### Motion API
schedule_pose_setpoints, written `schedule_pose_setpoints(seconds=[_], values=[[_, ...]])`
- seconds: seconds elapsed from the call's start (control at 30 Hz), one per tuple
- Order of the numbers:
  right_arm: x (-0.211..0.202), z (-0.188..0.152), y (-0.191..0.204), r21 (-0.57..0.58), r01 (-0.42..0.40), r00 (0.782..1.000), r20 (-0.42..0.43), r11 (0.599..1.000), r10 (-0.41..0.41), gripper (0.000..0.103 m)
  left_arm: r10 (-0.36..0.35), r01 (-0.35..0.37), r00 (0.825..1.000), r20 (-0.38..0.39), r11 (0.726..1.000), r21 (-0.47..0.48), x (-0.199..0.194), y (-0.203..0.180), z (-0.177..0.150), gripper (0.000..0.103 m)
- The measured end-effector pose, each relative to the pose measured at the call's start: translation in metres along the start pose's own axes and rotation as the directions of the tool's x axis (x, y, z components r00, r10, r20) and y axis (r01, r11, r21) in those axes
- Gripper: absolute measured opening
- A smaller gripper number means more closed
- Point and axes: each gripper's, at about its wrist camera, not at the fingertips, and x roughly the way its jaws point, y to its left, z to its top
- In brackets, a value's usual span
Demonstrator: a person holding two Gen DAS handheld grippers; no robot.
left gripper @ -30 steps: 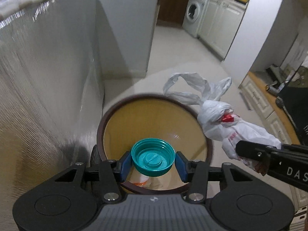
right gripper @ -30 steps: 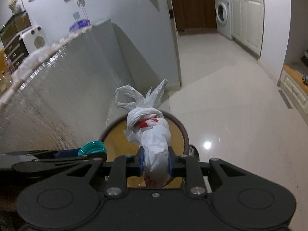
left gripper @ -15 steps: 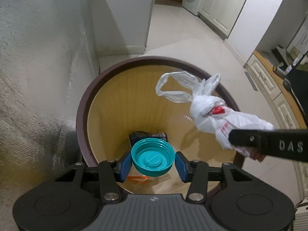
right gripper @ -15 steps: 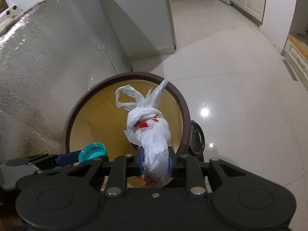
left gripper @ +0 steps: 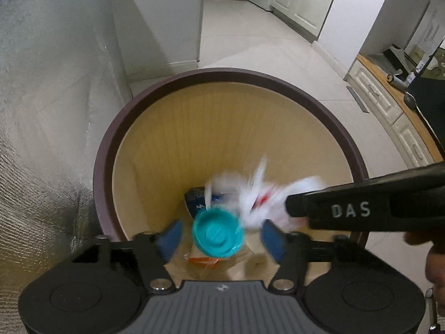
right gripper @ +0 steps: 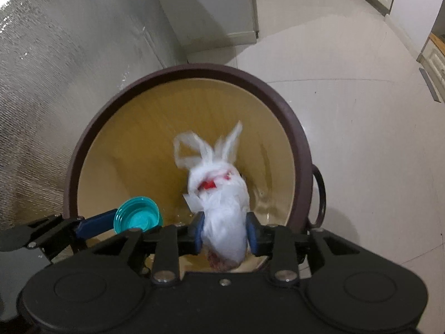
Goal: Collect trash
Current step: 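Open the left gripper and right gripper to drop cap and bag into the wastebasket, then move both grippers back from the wastebasket toward the table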
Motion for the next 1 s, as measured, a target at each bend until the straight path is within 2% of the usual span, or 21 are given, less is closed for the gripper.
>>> schedule_pose_setpoints(seconds=[0.03, 0.23, 0.3, 0.73, 1.0], values=[[0.001, 0.0, 0.001, -0.003, -0.003, 1.0, -0.007, 1.0, 0.003, 0.047, -0.004, 0.004, 1.0, 0.0, 1.0, 0.002, -0.001, -0.001, 0.0, 0.074], [-0.002, 0.006, 0.007, -0.017, -0.014, 1.0, -0.008, 1.0, 0.014, 0.068, -0.01, 0.01, 1.0, -0.011, 1.0, 0.01, -0.005, -0.004, -0.005, 0.089], [-0.007, 0.006, 0.006, -0.029, -0.008, 1.0, -0.004, 1.0, 0.008, 0.075, -0.014, 0.014, 1.0, -0.01, 1.0, 0.003, -0.007, -0.005, -0.006, 0.09], [-0.042, -0.001, -0.003, -0.021, -0.033, 0.998, 0.056, 0.999, 0.034, 0.075, -0.039, 0.04, 0.999, 0.006, 0.999, -0.033, -0.034, -0.005, -0.012, 0.094], [-0.058, -0.008, 0.0, -0.032, -0.035, 0.995, 0.092, 0.999, 0.038, 0.077, -0.018, 0.019, 1.0, 0.009, 0.999, -0.05, -0.057, -0.007, -0.018, 0.097]])
